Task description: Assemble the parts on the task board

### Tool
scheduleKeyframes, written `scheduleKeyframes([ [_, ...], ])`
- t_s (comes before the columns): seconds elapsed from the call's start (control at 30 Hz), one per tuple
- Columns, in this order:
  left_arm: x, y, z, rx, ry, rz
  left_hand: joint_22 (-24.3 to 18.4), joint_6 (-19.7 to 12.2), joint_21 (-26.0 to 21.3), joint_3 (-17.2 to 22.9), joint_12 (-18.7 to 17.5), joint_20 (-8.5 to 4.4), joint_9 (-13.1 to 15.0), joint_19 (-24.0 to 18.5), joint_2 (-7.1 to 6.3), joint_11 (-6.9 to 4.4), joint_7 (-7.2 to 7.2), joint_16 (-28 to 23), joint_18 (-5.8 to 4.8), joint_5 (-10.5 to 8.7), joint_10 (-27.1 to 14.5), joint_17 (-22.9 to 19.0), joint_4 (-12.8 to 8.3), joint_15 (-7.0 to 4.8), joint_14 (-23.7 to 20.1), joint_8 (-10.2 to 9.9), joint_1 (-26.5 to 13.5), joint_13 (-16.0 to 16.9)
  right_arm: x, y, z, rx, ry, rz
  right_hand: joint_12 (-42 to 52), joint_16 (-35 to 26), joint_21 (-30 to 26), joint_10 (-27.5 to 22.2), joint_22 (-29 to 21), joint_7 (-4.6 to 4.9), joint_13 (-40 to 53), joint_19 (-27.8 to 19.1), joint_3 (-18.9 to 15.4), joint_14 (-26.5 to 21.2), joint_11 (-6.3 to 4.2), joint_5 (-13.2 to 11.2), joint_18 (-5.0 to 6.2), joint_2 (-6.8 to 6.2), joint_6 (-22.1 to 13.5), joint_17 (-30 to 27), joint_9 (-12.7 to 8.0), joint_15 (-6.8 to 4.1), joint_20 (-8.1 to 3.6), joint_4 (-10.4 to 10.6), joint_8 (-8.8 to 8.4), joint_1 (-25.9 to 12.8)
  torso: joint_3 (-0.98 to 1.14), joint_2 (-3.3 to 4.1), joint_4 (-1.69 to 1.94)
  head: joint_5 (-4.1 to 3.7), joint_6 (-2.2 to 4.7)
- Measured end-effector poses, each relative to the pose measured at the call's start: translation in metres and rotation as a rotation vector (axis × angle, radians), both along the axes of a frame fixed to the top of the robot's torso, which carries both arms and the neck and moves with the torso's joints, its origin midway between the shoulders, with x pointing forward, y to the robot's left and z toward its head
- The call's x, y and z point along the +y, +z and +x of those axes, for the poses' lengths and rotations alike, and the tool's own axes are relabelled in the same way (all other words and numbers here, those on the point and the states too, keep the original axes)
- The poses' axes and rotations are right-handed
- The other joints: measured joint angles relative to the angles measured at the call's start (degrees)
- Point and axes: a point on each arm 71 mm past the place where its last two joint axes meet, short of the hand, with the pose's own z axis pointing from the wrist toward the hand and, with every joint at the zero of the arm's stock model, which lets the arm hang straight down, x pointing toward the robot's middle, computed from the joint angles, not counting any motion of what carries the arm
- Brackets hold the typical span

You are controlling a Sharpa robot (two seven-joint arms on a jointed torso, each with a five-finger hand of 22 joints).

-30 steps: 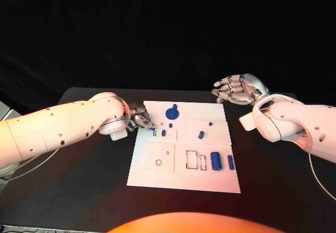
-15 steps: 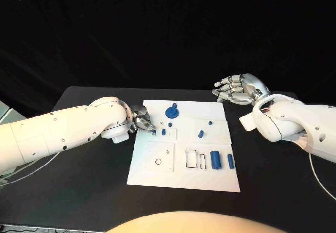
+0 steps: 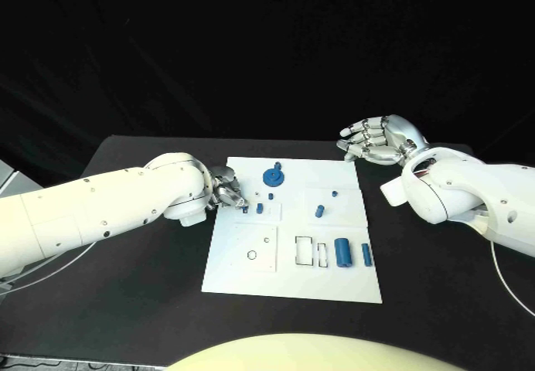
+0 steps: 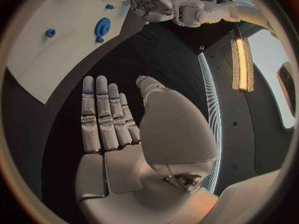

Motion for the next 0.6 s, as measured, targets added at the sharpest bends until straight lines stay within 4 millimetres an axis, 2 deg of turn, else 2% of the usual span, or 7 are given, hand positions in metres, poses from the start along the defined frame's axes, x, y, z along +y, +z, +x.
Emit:
scheduleKeyframes([
  [0.6, -0.0028, -0.0010, 0.0001, 0.016, -0.024, 0.040, -0.01, 0.19, -0.01, 0.00, 0.29, 0.00, -0.02, 0.00, 0.24, 0.01, -0.18, 0.00, 0.00, -0.01, 0.00, -0.01, 0.00, 0.01, 0.00, 0.00, -0.22, 0.31, -0.0002, -0.0006, -0.0002, 0.002, 0.000, 0.000, 0.00, 0.00, 0.00, 0.00, -0.14, 0.00, -0.13, 0.00, 0.00, 0.00, 0.00, -0.01, 0.00, 0.00, 0.00, -0.02, -0.07, 0.00, 0.00, 0.00, 0.23, 0.00, 0.03, -0.02, 0.01, -0.25, -0.13],
])
